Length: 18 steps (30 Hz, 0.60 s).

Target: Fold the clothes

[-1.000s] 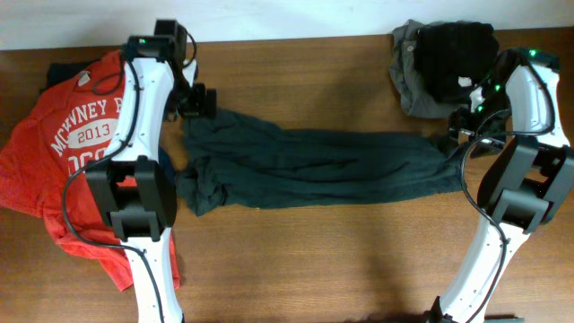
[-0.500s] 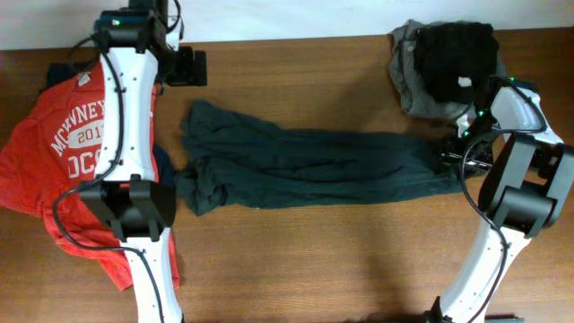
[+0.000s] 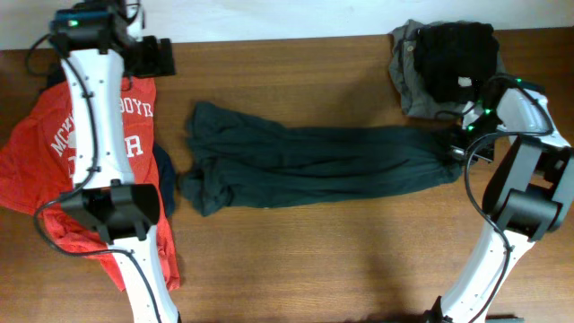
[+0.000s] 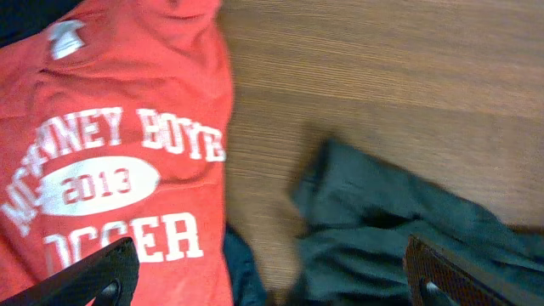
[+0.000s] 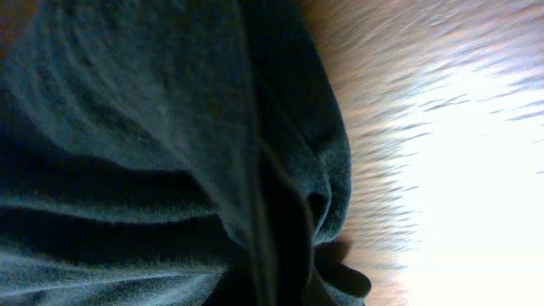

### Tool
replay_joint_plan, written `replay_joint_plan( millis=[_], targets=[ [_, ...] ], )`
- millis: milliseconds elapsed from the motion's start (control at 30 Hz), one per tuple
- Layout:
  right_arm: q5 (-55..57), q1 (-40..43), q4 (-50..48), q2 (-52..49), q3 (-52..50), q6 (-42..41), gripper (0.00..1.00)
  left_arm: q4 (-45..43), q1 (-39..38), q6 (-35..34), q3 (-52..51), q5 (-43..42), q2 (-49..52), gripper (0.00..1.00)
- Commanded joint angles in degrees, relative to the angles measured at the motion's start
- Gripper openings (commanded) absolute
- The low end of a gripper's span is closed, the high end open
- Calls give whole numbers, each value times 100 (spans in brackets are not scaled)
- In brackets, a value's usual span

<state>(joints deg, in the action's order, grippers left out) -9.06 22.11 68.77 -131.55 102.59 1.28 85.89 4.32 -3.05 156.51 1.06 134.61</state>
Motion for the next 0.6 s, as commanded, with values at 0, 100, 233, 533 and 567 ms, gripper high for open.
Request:
replay_joint_plan(
  millis=[0, 100, 233, 533, 567],
  targets=[
    [-2, 374, 87, -13, 306, -186, 4, -33, 306, 7, 94, 81, 37, 99],
    [-396, 588, 280, 142, 514, -142, 4, -33, 391, 7, 94, 81, 37, 99],
    [-1191, 588, 601, 376, 809, 334, 4, -35, 389, 7, 94, 81, 37, 99],
    [-1733, -647, 866, 721, 1128, 575, 4, -37, 385, 7, 94, 61, 37, 99],
    [-1733, -826, 872, 745, 1128, 529, 4, -35, 385, 7, 94, 61, 37, 99]
  ],
)
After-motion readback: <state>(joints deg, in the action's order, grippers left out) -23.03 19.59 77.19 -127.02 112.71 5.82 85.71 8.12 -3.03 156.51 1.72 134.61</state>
